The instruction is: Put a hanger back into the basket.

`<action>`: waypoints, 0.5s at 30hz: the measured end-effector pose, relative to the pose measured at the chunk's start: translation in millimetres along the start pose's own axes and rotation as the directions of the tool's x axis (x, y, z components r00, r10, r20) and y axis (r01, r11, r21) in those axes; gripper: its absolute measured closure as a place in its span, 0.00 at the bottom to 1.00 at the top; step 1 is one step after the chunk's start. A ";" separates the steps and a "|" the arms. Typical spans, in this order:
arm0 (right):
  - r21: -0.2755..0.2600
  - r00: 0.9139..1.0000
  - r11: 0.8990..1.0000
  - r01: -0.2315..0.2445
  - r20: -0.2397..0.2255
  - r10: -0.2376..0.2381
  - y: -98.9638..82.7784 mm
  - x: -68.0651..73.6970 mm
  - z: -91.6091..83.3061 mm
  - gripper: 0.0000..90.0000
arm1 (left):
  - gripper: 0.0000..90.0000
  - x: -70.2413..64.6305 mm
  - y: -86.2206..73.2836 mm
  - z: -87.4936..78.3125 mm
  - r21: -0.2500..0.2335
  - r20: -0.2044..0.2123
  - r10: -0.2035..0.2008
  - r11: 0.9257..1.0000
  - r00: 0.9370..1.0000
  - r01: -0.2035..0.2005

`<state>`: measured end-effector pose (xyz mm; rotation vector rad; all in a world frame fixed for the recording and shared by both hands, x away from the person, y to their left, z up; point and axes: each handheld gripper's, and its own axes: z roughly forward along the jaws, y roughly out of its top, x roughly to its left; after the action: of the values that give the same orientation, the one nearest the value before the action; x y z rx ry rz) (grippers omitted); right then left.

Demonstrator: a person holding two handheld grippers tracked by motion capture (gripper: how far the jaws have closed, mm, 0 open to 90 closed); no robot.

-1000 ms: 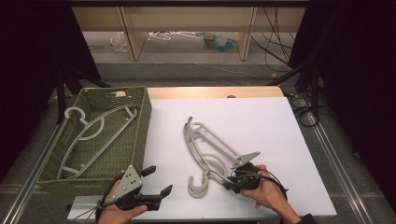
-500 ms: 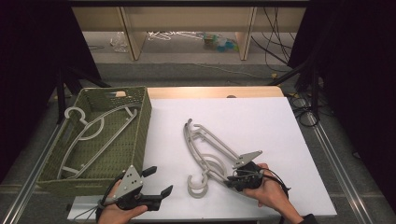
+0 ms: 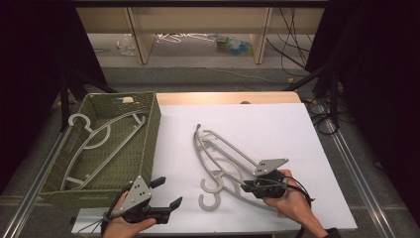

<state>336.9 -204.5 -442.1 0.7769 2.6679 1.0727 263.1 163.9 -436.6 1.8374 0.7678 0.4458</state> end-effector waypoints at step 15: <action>0.022 0.984 0.992 0.126 -0.128 -0.122 1.9 16.9 -5.1 0.91 | 0.27 -1.2 -2.3 1.7 0.033 -0.017 0.059 0.998 0.998 -0.058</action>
<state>321.5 -197.5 -436.4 0.5565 2.8006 1.0868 262.6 162.4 -439.3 1.8921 0.7390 0.4909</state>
